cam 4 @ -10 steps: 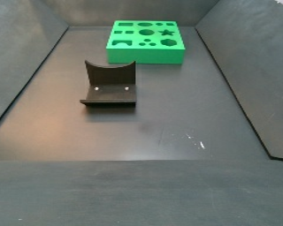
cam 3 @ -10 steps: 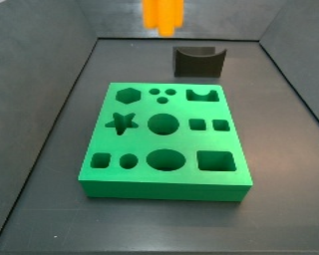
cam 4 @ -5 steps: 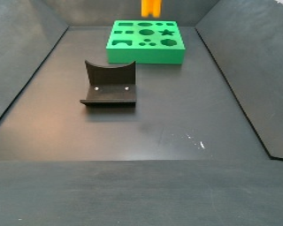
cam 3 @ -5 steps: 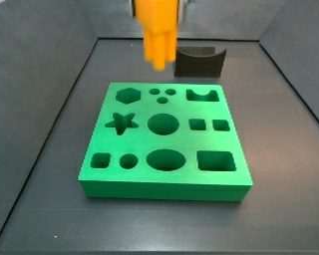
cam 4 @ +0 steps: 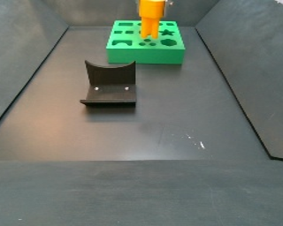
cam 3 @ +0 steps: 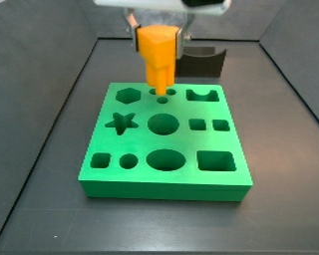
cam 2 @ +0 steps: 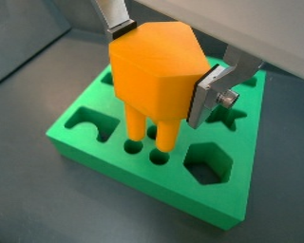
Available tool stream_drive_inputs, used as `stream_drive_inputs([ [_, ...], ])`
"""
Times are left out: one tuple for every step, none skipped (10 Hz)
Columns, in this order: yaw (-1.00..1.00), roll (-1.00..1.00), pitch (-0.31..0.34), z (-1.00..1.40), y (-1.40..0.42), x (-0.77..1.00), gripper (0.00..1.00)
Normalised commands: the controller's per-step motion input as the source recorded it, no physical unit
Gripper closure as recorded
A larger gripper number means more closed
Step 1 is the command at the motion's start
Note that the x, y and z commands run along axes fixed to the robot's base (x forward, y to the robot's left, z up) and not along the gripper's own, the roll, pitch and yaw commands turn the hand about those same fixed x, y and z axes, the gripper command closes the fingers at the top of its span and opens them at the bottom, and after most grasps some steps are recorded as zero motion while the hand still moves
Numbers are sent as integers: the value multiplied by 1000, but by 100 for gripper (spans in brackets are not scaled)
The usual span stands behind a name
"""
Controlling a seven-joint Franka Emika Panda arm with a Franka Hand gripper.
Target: Insert the 3 prong object.
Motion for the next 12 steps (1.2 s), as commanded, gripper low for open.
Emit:
stream_drive_inputs([
  [0,317,219,-369,0,260,100],
  [0,57,116,-254,0,311,100],
  [0,-16,69,-171,0,354,100],
  [-14,-97,3,-91,0,197,100],
  [0,0,0,-226,26,0,100],
  [-31,0,0,-237,40,-474,100],
  [-29,-54,-13,-197,6,-534,100],
  [0,-104,-46,-166,0,-483,100],
  [0,-64,-51,-177,0,-251,100],
  [0,0,0,-220,0,0,100],
  [0,56,0,-317,17,0,100],
  [0,41,0,-423,0,40,100],
])
